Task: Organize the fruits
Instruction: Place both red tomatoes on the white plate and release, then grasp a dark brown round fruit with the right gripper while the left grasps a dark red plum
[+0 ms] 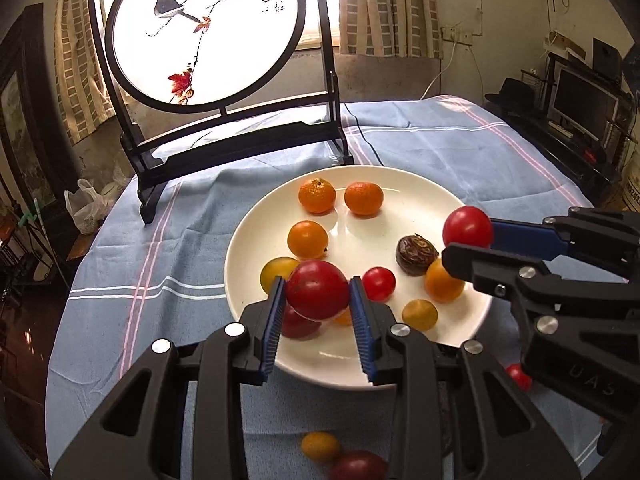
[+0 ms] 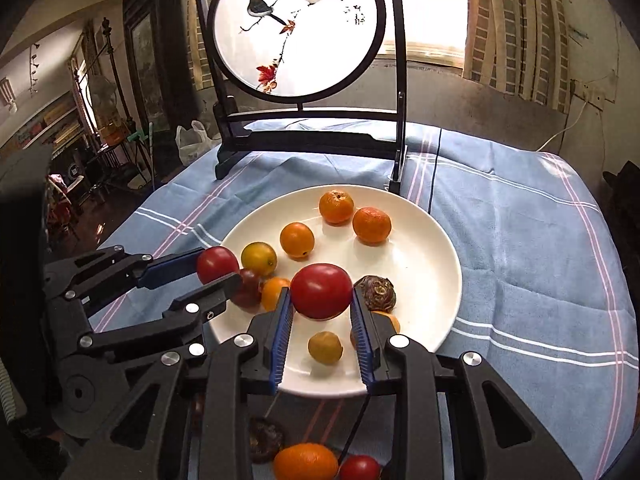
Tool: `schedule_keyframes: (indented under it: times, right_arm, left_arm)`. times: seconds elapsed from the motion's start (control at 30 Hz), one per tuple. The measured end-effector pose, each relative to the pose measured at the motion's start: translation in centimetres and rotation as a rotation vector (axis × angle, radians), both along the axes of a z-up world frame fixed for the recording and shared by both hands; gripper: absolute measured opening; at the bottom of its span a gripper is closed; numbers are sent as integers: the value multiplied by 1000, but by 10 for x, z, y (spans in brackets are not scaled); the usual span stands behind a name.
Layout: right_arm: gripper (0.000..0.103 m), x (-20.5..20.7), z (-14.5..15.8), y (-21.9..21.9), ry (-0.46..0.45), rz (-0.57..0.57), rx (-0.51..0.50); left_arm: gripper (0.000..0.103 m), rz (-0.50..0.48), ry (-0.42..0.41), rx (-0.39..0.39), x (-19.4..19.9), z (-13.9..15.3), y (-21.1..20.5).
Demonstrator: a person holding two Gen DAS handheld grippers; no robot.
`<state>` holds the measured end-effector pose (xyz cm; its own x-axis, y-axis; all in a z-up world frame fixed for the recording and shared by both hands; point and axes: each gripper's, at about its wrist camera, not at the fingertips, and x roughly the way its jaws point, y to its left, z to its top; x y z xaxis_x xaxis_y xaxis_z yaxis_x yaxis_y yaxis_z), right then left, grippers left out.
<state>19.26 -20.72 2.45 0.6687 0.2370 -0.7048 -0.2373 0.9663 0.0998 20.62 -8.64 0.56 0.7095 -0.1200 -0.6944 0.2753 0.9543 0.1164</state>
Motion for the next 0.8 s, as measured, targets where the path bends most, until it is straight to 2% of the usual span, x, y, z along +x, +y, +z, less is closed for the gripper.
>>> schedule_keyframes:
  times: [0.2, 0.43, 0.47, 0.5, 0.53, 0.57, 0.8]
  right_arm:
    - [31, 47, -17, -3, 75, -69, 16]
    - [31, 74, -25, -1, 110, -103, -11]
    - [32, 77, -27, 0, 122, -102, -17]
    - [42, 78, -28, 2, 130, -106, -23]
    - [49, 78, -26, 2, 125, -112, -23]
    - [50, 77, -23, 1, 114, -112, -17]
    - [53, 48, 5, -7, 48, -88, 6]
  left_arm:
    - [31, 49, 16, 34, 28, -9, -6]
    - [32, 52, 0, 78, 36, -19, -10]
    - [35, 56, 1, 80, 37, -20, -9]
    - [50, 58, 3, 79, 38, -21, -9]
    - [60, 65, -4, 74, 38, -21, -7]
    - [67, 78, -21, 70, 37, -19, -5]
    - [67, 70, -47, 53, 21, -4, 6]
